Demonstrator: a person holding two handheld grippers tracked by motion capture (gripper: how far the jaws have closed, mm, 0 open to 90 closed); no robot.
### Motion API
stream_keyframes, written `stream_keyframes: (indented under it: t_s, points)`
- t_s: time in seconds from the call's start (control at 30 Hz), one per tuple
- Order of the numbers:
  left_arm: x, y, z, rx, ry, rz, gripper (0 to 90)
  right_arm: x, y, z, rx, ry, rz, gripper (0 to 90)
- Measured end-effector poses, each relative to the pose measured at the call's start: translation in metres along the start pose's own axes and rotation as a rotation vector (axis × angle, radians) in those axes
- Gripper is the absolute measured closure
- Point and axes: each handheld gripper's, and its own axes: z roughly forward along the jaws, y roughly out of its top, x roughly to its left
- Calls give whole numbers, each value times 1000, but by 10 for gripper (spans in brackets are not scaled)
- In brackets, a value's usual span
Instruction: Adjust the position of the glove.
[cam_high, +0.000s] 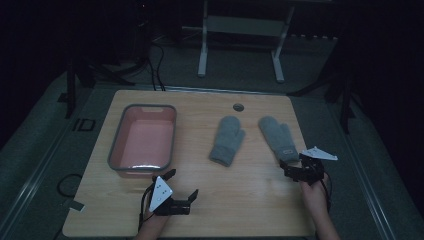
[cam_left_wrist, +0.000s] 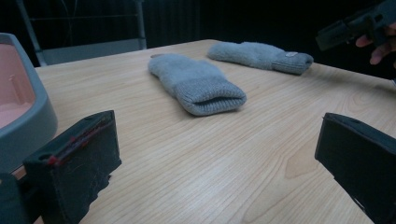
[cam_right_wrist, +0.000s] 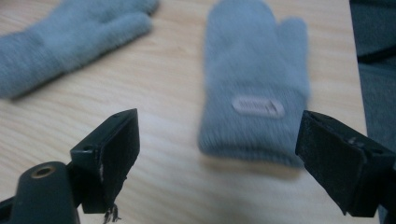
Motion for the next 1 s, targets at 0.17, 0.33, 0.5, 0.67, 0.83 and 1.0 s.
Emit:
stream_keyframes:
  t_s: [0.17,0.33,0.5,0.67,0.83,1.0]
  points:
    - [0,0,0,-1,0,0,2,8,16,5,-22,17,-22,139]
    - [0,0,0,-4,-4,0,2,20,31,12,-4,44,-68,140]
    - [0,0,0,-4,-6,-2,3,36,47,23,29,172,-80,135]
    - [-1,0,1,-10,-5,6,2,47,60,33,53,199,-134,133]
    - [0,0,1,-16,-4,1,2,59,76,48,60,232,-166,133]
    - [1,0,1,-16,10,-3,2,69,90,63,68,268,-166,135]
